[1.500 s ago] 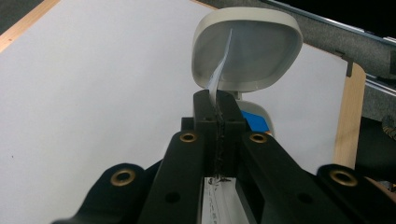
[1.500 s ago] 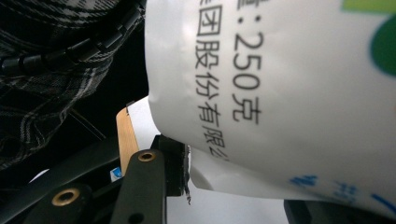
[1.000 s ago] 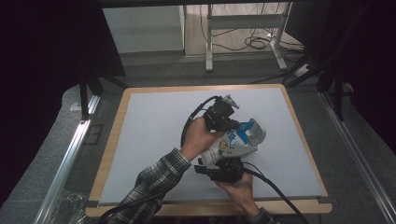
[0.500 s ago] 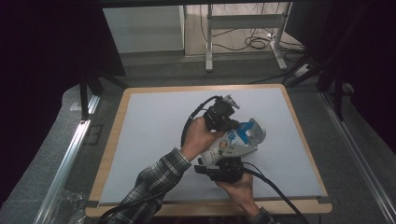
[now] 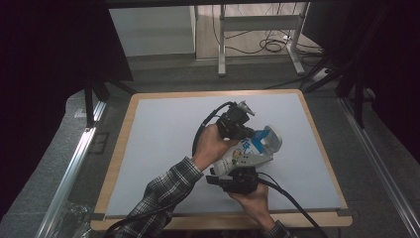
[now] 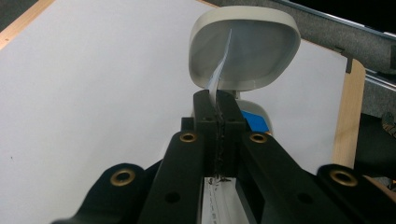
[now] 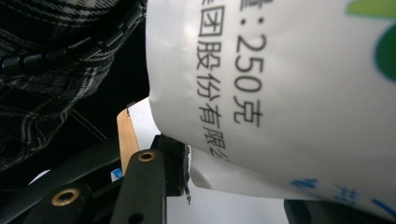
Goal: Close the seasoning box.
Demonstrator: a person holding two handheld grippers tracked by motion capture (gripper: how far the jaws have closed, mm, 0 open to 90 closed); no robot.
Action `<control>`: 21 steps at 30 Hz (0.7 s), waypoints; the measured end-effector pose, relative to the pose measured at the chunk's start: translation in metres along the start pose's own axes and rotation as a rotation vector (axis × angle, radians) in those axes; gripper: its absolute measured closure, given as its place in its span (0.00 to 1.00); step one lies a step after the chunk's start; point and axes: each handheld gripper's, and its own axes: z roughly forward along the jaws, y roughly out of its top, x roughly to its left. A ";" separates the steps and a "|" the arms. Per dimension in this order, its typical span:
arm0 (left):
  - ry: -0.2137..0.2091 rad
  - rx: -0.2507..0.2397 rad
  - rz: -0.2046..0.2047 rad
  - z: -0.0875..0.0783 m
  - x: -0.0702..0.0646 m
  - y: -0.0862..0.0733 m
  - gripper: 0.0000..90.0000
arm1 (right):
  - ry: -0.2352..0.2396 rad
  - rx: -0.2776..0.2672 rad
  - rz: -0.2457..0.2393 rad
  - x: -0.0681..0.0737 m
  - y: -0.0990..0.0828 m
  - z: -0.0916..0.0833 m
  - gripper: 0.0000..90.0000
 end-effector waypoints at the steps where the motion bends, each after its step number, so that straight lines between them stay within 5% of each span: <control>1: 0.000 0.000 0.000 0.000 0.000 0.000 0.99 | 0.000 0.000 0.000 0.000 0.000 0.000 0.69; 21: 0.000 0.009 0.005 0.001 0.000 0.003 1.00 | 0.001 -0.007 0.003 0.000 0.000 -0.001 0.69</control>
